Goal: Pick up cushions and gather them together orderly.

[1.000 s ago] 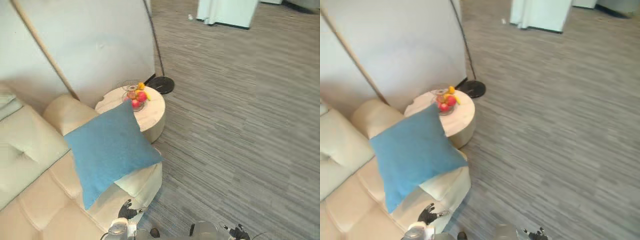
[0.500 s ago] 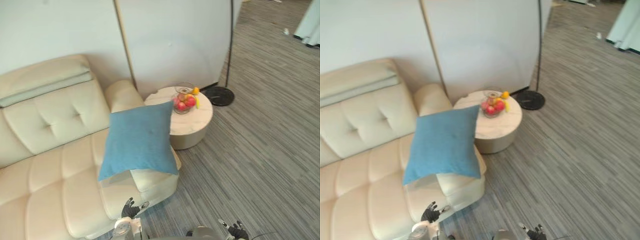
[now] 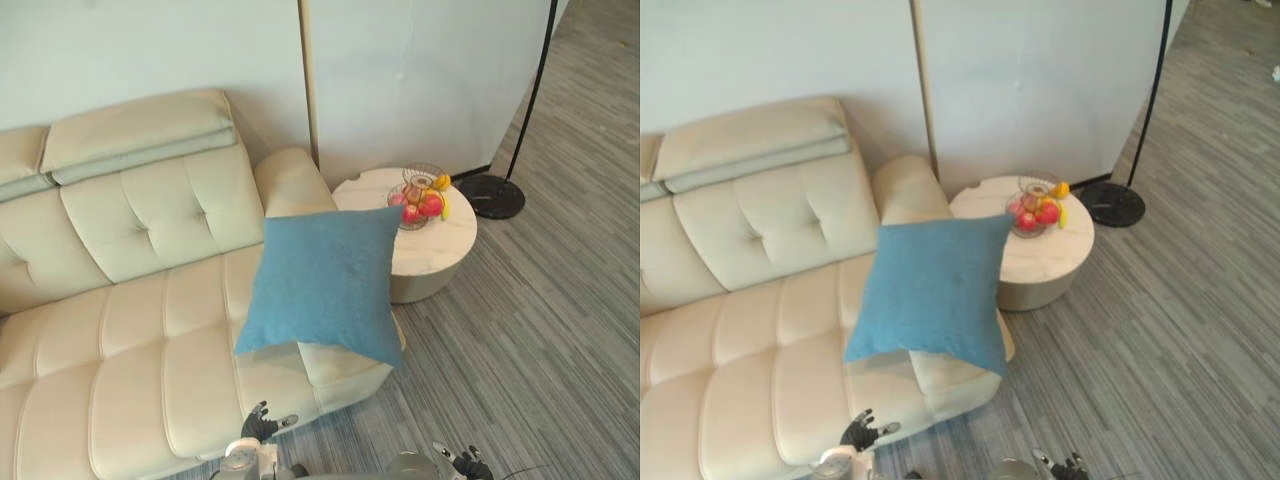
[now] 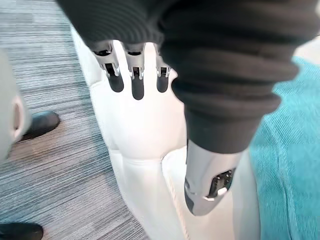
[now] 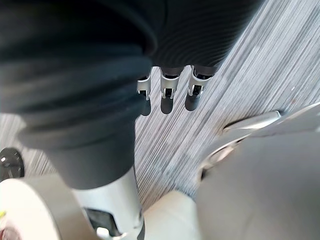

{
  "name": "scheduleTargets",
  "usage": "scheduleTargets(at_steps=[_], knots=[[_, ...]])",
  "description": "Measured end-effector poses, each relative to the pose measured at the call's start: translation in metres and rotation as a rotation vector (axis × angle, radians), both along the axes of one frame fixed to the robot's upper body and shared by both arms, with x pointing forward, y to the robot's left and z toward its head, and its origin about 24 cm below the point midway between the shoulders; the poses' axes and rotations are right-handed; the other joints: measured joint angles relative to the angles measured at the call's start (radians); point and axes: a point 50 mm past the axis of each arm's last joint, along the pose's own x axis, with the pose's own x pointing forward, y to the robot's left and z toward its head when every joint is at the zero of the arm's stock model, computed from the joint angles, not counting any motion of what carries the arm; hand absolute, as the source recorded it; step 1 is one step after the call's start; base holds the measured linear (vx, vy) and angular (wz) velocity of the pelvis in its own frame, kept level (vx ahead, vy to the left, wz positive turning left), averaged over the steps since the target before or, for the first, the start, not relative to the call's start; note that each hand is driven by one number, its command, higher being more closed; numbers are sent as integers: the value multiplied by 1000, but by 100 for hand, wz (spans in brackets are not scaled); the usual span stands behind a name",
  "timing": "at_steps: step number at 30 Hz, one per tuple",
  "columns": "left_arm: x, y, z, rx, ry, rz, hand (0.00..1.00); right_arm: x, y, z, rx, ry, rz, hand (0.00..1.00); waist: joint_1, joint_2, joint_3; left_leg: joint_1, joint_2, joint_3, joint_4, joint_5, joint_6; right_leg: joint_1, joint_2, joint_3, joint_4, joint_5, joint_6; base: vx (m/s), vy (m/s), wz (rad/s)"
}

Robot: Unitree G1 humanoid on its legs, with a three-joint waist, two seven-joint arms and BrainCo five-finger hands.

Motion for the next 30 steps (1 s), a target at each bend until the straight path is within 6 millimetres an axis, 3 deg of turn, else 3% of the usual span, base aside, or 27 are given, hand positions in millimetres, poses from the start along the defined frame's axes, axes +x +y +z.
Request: scheduleTargets(at_steps=[2, 4, 5, 6, 7, 10, 15, 19, 23, 30], knots=[[-1, 8, 0, 20, 2, 10, 0, 6, 3, 0, 6, -10, 22, 0, -7, -7, 8, -5, 22, -41, 2, 1, -1, -26, 85, 100, -54, -50, -4, 112, -95, 58], [-1, 10, 0, 25, 2, 11, 0, 4, 2, 0, 5, -7, 22, 0, -15, 4, 13, -11, 57, -86, 8, 13, -26, -42, 177, 178, -190, -33, -9, 106, -124, 67], [-1, 11, 0, 28, 2, 10, 0, 0, 3, 0, 6, 2, 20, 0, -19, -8, 6, -19, 52, -104, 11, 13, -29, -35, 176, 190, -254, 3, -7, 121, -137, 81], [3, 12, 1, 30, 0, 12, 0, -2, 1, -1, 4, 14, 20, 0, -19, -37, 10, -17, 37, -130, 16, 8, -50, -30, 161, 186, -282, 39, -11, 150, -142, 52], [4, 4, 1, 6, -7, 29, 0, -1, -3, 0, -11, 15, 28, 0, -9, -13, 9, -17, 60, -126, 14, 15, -59, -26, 176, 182, -292, 37, -16, 174, -165, 33], [4, -4, 1, -24, -13, 59, 0, 11, -9, 5, -49, -24, 62, 0, -6, 20, 9, -12, 93, -116, 10, 9, -75, -9, 208, 163, -309, 36, -20, 163, -153, 0], [15, 0, 7, -16, -58, 57, 0, 19, -11, 11, -68, -66, 63, 0, -9, 18, 6, 2, 105, -132, 2, 13, -82, 33, 215, 133, -343, 38, -24, 37, -44, 16], [25, 22, 16, 42, -118, 73, 0, 48, -35, 48, -217, -266, 87, 0, -12, -3, 1, -7, 93, -134, -5, 13, -82, 33, 199, 132, -369, 50, -25, -42, 40, 5], [39, 46, 32, 106, -209, 105, 0, 69, -53, 91, -389, -436, 167, 0, -16, -2, -7, -27, 83, -135, -14, 22, -70, 35, 193, 132, -427, 88, -16, -19, 50, 1], [61, 65, 57, 153, -353, 141, 0, 85, -56, 126, -477, -580, 236, 0, -30, 21, -20, -31, 74, -147, -18, 25, -66, 68, 189, 121, -498, 127, -3, 17, 30, 2]])
